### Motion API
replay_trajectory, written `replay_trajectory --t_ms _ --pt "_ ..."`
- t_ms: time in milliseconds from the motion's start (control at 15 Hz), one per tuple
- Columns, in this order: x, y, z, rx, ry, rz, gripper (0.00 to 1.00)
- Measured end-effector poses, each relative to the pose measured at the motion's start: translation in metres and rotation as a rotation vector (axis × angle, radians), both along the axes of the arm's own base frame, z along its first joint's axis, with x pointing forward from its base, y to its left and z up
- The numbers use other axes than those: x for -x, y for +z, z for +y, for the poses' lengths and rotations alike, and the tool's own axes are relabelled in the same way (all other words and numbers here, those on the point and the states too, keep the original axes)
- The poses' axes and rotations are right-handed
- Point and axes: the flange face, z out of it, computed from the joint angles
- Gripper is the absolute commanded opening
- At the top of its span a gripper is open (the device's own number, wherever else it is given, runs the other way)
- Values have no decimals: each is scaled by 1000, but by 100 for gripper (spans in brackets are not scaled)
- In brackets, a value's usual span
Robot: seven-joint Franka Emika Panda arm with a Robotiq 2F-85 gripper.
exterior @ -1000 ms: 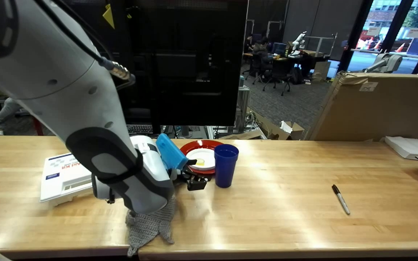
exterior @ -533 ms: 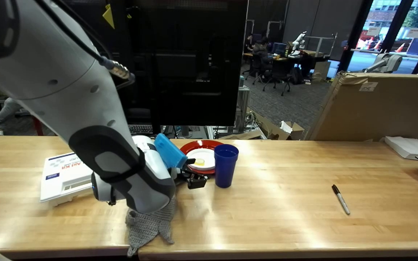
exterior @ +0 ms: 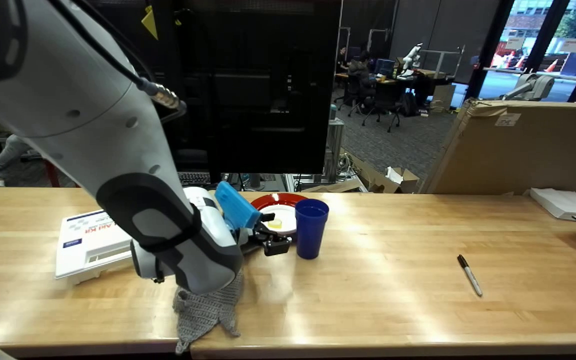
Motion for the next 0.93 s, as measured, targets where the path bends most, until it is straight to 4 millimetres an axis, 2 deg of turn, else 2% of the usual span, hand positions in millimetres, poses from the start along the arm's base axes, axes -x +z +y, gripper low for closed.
replay_trajectory --t_ms 933 --pt "-4 5 -28 36 -64 -46 100"
